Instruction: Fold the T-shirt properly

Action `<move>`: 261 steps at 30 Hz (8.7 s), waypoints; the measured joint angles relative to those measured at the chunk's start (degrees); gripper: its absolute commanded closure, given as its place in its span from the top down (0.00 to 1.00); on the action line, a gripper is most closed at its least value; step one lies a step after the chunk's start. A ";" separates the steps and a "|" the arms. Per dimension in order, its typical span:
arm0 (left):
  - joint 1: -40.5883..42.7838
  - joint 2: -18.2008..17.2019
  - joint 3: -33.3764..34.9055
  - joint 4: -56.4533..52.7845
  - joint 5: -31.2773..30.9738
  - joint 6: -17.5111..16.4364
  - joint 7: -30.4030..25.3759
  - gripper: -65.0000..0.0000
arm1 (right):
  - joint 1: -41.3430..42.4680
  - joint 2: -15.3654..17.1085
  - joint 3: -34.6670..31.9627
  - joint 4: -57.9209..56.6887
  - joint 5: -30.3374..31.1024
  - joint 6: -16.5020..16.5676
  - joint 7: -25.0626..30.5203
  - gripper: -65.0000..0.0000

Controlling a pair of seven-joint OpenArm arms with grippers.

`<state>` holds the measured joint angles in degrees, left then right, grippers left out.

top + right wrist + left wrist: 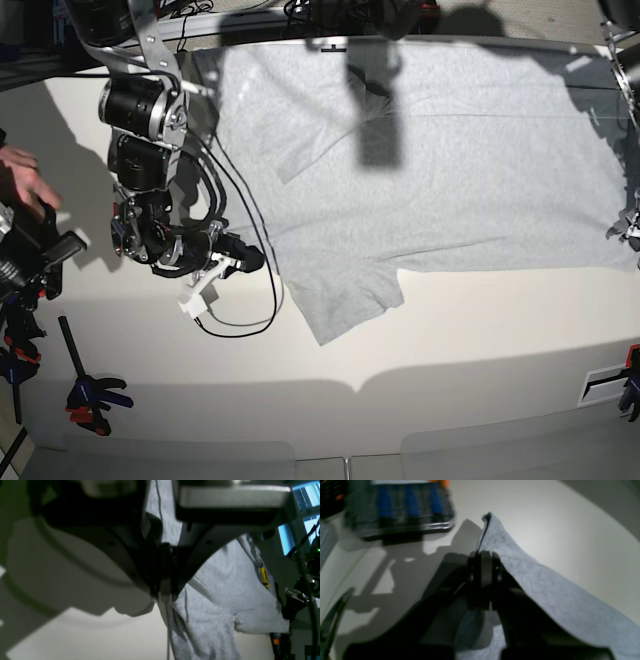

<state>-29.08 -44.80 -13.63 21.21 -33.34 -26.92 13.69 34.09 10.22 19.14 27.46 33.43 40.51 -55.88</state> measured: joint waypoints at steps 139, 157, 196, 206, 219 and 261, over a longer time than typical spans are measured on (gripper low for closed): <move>26.05 -8.90 -11.04 13.79 -33.24 -12.57 39.10 0.38 | -23.28 -19.12 -1.40 44.11 -0.59 -1.07 -12.37 0.00; 26.05 -8.90 -11.06 13.79 -34.60 -12.57 39.10 0.38 | -46.66 -18.82 -25.79 76.02 2.21 -1.03 -18.12 0.00; 26.05 -8.90 -11.06 13.79 -34.62 -12.57 38.64 0.38 | -55.21 -18.80 -26.56 76.06 7.87 -1.03 -24.26 0.22; 26.05 -9.03 -11.06 13.79 -34.60 -12.57 35.54 0.49 | -53.88 -18.80 -26.56 78.36 21.16 -1.05 -18.16 0.33; 31.61 -7.80 -17.31 13.79 -33.27 -12.57 35.21 0.57 | -46.97 -18.80 -26.56 81.79 18.88 -1.05 -14.21 0.33; 44.92 3.02 -37.40 13.68 -33.42 -12.74 26.82 0.55 | -46.95 -18.80 -26.56 81.79 18.91 -1.05 -13.97 0.33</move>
<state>15.84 -41.78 -51.03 34.89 -66.76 -39.66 40.51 -12.86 -8.58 -7.42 109.25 52.34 39.46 -69.84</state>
